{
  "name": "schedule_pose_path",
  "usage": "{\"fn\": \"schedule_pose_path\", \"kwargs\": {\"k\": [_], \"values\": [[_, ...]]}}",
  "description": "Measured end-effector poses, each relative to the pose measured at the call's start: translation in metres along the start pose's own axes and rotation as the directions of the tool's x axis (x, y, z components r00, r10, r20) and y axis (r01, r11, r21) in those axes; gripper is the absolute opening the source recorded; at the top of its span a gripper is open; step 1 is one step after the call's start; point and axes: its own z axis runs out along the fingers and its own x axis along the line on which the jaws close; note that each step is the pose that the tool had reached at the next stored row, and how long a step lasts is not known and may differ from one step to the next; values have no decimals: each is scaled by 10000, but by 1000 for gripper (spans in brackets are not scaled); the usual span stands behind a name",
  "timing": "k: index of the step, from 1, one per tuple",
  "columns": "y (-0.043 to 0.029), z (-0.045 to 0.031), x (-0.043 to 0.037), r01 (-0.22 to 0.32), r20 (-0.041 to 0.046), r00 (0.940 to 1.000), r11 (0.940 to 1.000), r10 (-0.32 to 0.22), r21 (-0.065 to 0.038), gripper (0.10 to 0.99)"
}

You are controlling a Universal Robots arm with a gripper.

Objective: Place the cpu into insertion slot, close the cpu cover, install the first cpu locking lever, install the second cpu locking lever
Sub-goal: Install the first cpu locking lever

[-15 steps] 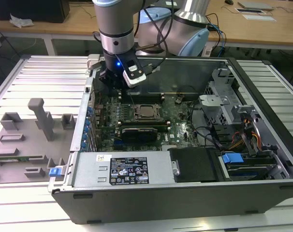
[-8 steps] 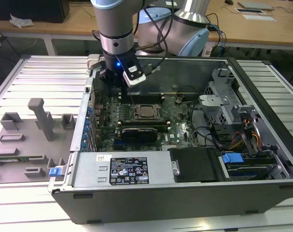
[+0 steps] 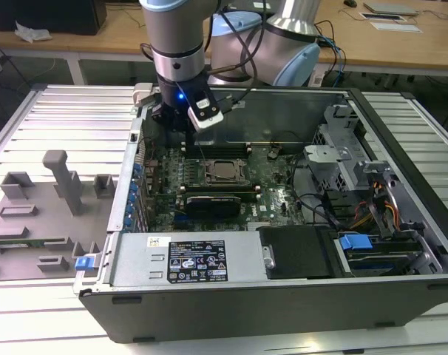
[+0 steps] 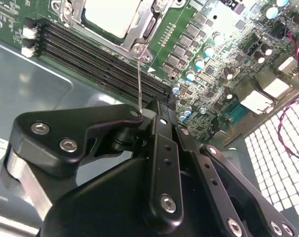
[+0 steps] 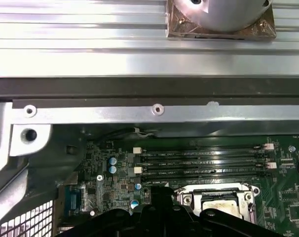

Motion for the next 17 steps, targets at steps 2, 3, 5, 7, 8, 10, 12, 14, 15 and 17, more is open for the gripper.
{"fn": "schedule_pose_path", "kwargs": {"k": [2,3,5,7,8,10,12,14,15,17], "values": [[1,-3,-1,0,4,10000,10000,0,-2,106],[1,-4,-6,2,1,10000,10000,-2,0,106],[2,-3,-32,2,0,10000,10000,-2,1,106],[3,3,-111,0,0,10000,10000,0,1,106],[2,5,-141,0,-1,10000,10000,0,0,106],[0,10,-224,0,-4,10000,10000,0,1,106],[-4,15,-318,1,-8,10000,10000,-1,0,106],[-10,21,-424,-1,-12,10000,10000,1,1,106],[-16,24,-502,-2,-14,10000,10000,2,1,106],[-23,30,-608,1,-14,10000,10000,-1,-1,106]]}}
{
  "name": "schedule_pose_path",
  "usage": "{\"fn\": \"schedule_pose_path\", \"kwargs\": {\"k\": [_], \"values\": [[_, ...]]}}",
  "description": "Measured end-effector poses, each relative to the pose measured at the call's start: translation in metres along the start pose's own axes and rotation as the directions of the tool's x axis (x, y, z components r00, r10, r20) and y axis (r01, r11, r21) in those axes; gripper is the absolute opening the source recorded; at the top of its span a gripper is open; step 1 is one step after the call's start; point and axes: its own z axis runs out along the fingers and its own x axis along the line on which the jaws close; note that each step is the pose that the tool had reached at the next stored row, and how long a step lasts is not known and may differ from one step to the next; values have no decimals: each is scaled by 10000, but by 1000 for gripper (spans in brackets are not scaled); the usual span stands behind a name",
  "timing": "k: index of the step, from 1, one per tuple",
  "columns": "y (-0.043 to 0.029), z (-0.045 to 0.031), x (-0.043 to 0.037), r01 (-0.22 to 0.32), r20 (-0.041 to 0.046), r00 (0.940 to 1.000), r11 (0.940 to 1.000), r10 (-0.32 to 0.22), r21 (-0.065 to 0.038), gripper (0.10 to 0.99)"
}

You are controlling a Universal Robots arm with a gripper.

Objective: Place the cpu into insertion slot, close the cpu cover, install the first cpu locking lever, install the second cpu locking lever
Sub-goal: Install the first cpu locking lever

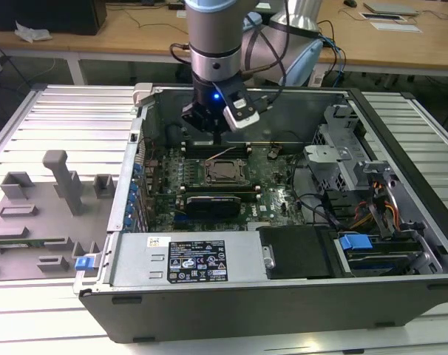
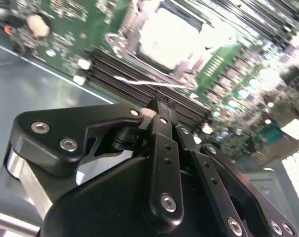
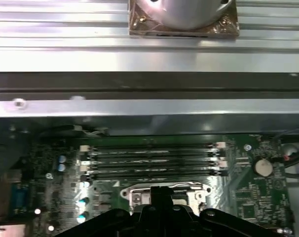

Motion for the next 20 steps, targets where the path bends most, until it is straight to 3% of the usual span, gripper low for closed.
{"fn": "schedule_pose_path", "kwargs": {"k": [2,5,6,8,9,10,12,15,16,17,18,20], "values": [[-1,3,-53,2,-2,10000,10000,-2,1,106],[0,6,-54,0,2,10000,10000,0,-1,106],[-2,13,-54,11,45,10000,10000,-11,12,106],[-5,24,-47,68,316,9995,10000,-68,10,106],[-6,27,-44,88,404,9991,10000,-88,7,106],[-8,38,-32,134,605,9981,9999,-134,-1,106],[-12,52,-20,160,712,9973,9999,-160,0,106],[-19,85,10,223,974,9950,9998,-221,-4,106],[-21,96,23,232,1008,9946,9997,-233,29,106],[-11,108,37,240,1013,9945,9996,-254,149,106],[14,132,43,251,1058,9940,9995,-270,192,106],[16,163,48,278,1199,9923,9994,-299,192,106]]}}
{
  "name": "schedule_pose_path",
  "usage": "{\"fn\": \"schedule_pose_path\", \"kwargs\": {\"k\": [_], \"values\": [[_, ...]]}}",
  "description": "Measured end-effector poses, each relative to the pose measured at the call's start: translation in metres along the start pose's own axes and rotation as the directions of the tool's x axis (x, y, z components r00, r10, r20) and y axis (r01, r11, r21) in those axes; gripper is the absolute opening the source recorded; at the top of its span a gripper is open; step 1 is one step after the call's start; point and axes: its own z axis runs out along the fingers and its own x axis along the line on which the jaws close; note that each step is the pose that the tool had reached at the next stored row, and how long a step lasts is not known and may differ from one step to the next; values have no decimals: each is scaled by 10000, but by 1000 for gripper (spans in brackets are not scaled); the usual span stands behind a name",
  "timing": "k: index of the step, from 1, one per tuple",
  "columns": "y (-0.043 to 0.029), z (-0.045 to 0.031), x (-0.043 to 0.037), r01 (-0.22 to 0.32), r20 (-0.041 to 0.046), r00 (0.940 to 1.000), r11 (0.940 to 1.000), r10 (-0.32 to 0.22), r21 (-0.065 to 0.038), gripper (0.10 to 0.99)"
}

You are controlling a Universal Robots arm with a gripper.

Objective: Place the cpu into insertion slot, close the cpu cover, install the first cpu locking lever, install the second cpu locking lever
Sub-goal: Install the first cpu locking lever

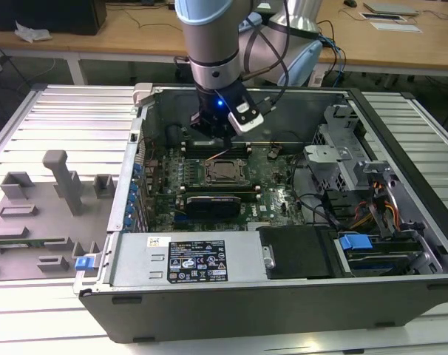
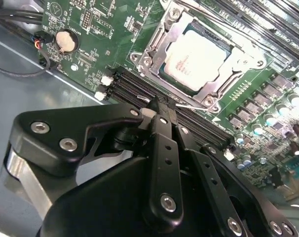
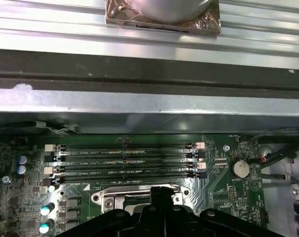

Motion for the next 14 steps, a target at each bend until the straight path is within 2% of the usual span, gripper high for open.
{"fn": "schedule_pose_path", "kwargs": {"k": [3,8,11,14], "values": [[-3,17,4,-44,45,10000,10000,44,-21,106],[-4,51,13,-687,160,9975,9976,687,-16,106],[18,70,22,-773,175,9969,9970,773,-31,106],[38,83,25,-805,174,9966,9967,806,-100,106]]}}
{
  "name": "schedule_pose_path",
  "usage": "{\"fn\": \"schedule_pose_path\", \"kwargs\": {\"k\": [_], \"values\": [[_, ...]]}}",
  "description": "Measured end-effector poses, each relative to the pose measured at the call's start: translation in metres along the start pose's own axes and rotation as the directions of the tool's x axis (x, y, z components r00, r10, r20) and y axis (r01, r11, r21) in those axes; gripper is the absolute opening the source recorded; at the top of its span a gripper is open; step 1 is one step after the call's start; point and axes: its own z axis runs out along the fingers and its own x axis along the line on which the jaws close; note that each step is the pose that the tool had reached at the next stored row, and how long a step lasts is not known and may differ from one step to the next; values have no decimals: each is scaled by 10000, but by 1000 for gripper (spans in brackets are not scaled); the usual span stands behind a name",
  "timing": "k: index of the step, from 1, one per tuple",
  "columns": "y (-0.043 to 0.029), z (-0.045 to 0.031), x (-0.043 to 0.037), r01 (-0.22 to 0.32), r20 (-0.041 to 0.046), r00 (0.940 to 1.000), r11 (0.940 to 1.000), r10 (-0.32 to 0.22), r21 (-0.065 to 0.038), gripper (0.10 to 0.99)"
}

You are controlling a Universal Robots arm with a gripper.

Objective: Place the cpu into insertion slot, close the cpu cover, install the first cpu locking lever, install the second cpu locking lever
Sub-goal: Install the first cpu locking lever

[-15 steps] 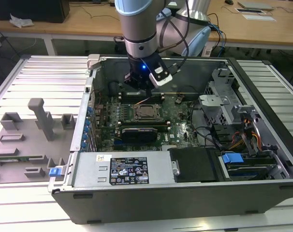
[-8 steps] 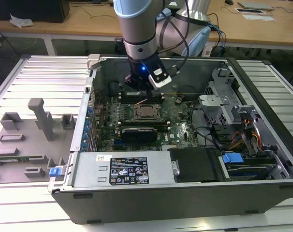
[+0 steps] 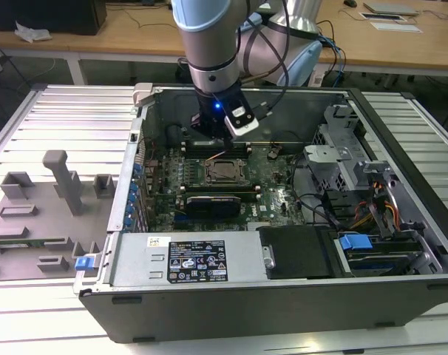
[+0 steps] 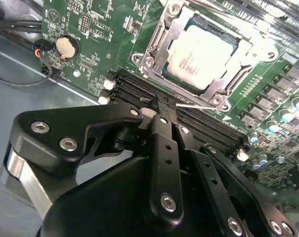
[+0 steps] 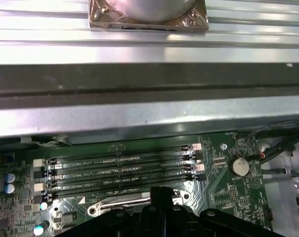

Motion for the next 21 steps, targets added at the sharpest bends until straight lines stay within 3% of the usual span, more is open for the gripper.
{"fn": "schedule_pose_path", "kwargs": {"k": [1,4,13,18,21], "values": [[14,10,4,-26,0,10000,10000,26,-83,106],[22,34,10,-64,0,10000,9999,64,-149,106],[18,64,21,-113,25,9999,9998,113,-156,106],[10,95,39,-200,254,9995,9997,204,-138,106],[6,114,43,-538,343,9980,9985,539,-63,106]]}}
